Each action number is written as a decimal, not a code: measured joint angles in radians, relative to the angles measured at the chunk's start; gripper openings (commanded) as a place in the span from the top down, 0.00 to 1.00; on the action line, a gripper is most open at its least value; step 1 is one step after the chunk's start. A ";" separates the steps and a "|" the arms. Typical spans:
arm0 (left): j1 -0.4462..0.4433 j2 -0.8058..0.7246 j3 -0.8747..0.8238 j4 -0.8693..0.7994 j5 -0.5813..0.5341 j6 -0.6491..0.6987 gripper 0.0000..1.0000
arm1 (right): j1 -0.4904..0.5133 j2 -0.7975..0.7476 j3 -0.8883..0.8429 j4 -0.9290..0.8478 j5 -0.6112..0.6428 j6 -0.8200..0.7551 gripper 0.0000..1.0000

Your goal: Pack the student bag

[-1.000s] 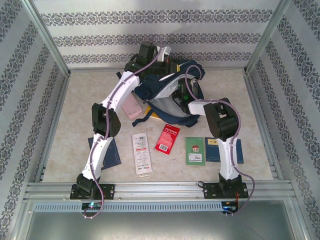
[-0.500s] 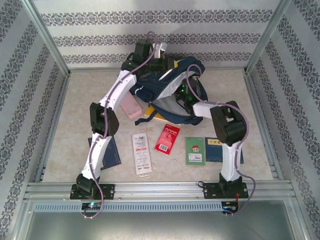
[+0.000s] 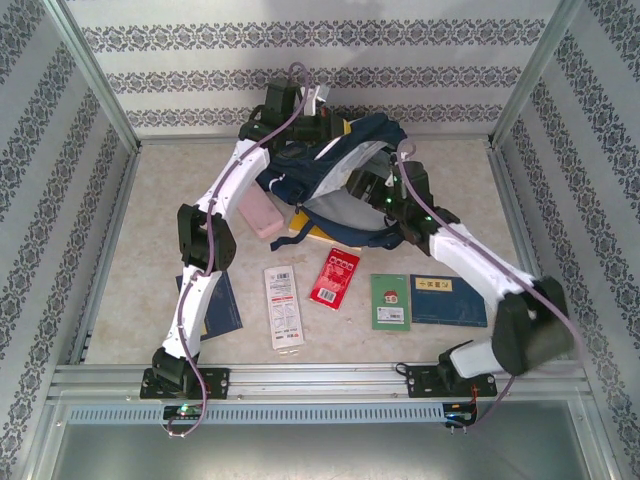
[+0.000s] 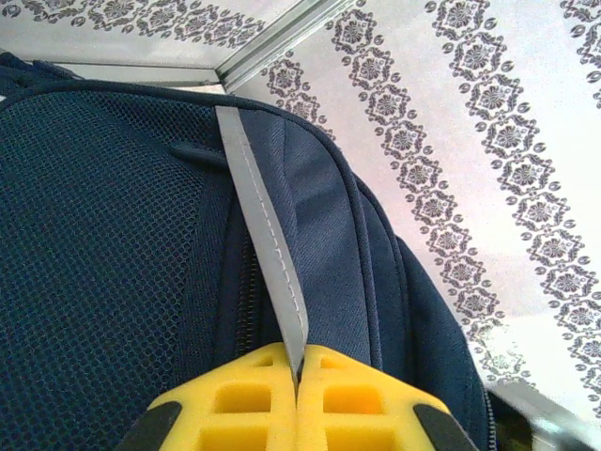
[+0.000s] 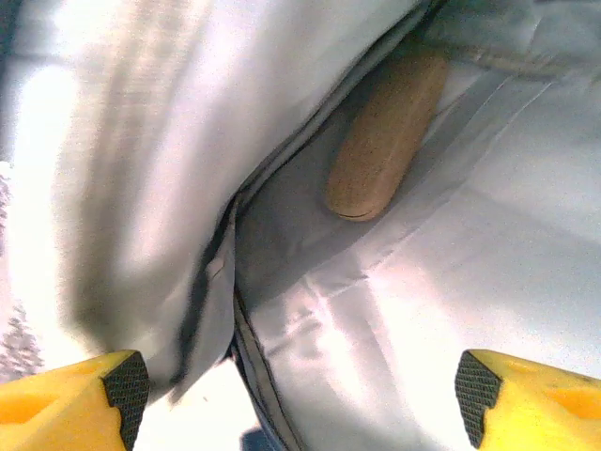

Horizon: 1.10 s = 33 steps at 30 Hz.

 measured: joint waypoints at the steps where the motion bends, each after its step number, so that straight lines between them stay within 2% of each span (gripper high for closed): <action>1: 0.000 0.000 0.000 -0.002 0.000 0.000 1.00 | 0.022 -0.048 0.000 -0.051 0.026 -0.031 0.15; 6: -0.002 0.000 0.000 -0.014 0.000 0.005 1.00 | 0.080 -0.208 0.004 -0.333 0.077 -0.127 0.14; 11: -0.010 0.000 0.000 -0.040 -0.001 0.019 1.00 | 0.112 -0.216 0.003 -0.537 0.087 -0.160 0.12; 15: -0.020 0.000 0.000 -0.069 -0.010 0.033 1.00 | 0.224 -0.174 0.035 -0.595 0.105 -0.214 0.07; 16: -0.021 0.000 0.000 -0.077 -0.016 0.040 0.97 | 0.258 -0.149 0.051 -0.594 0.114 -0.229 0.07; 19: -0.022 0.000 0.000 -0.089 -0.042 0.060 0.75 | 0.362 -0.038 0.128 -0.585 0.140 -0.271 0.07; 23: -0.019 0.000 0.002 -0.088 -0.061 0.072 0.47 | 0.408 0.089 0.212 -0.541 0.150 -0.298 0.06; 27: -0.016 -0.008 0.003 -0.136 -0.095 0.093 0.39 | 0.407 0.151 0.286 -0.522 0.161 -0.315 0.06; 30: -0.001 -0.044 -0.014 -0.233 -0.179 0.107 0.35 | 0.407 0.167 0.328 -0.504 0.180 -0.315 0.05; 33: 0.040 -0.192 -0.202 -0.285 -0.324 0.105 0.28 | 0.398 0.167 0.340 -0.500 0.209 -0.312 0.05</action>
